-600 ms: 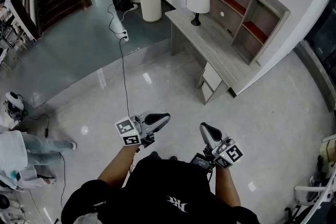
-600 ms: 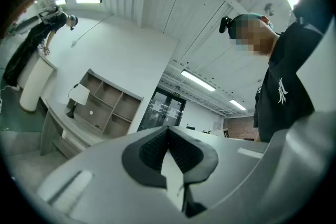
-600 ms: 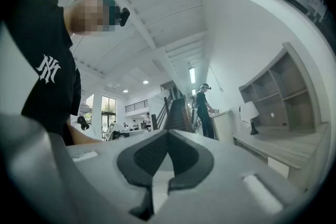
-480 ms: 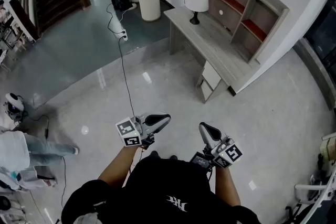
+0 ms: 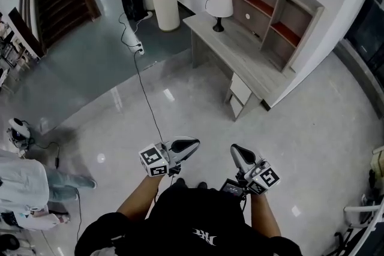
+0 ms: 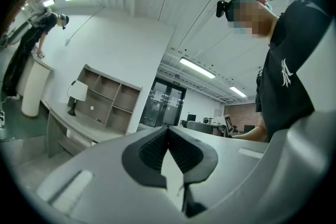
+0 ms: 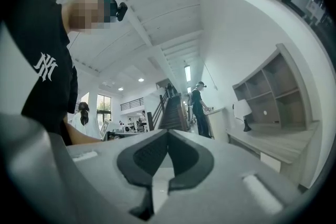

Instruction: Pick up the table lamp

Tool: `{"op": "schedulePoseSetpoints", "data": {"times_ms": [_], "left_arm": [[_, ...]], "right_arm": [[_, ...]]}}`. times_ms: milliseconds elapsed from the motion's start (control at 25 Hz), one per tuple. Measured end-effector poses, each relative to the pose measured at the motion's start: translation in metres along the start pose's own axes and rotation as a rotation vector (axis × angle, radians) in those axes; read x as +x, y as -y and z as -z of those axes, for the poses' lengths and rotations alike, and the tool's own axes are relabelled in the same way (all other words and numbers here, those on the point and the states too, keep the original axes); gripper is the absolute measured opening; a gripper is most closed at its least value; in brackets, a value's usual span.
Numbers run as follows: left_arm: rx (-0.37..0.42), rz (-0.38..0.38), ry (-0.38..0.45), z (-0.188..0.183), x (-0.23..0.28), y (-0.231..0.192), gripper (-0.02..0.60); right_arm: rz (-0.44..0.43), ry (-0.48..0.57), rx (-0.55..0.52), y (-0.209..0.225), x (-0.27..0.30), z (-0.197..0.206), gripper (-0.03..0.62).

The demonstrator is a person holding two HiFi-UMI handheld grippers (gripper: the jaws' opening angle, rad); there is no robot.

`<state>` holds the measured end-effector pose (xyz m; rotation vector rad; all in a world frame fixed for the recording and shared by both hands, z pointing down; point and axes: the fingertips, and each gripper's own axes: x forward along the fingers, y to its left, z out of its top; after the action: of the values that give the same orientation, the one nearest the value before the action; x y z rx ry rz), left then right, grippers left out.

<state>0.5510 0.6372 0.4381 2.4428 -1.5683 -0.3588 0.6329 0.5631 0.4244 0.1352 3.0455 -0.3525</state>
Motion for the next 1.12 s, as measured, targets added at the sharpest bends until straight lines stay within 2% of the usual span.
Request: {"op": "schedulePoseSetpoints", "data": {"times_ms": [440, 640, 800, 960, 1120], "left_arm": [[0.020, -0.027, -0.029, 0.001, 0.013, -0.006, 0.002], [0.014, -0.023, -0.032, -0.001, 0.015, -0.006, 0.002], [-0.007, -0.021, -0.054, 0.008, 0.014, -0.009, 0.002], [-0.024, -0.020, -0.064, 0.012, 0.016, -0.021, 0.002], [-0.033, -0.017, -0.059, 0.009, 0.019, -0.041, 0.002]], "right_arm": [[0.007, -0.036, -0.036, 0.014, 0.003, -0.001, 0.003], [-0.002, -0.019, 0.006, 0.010, 0.011, -0.009, 0.003], [-0.018, -0.028, 0.003, 0.013, 0.008, 0.004, 0.003], [-0.007, -0.036, 0.058, 0.024, 0.015, 0.014, 0.003], [-0.003, -0.072, 0.044, 0.038, 0.031, 0.023, 0.003]]}}
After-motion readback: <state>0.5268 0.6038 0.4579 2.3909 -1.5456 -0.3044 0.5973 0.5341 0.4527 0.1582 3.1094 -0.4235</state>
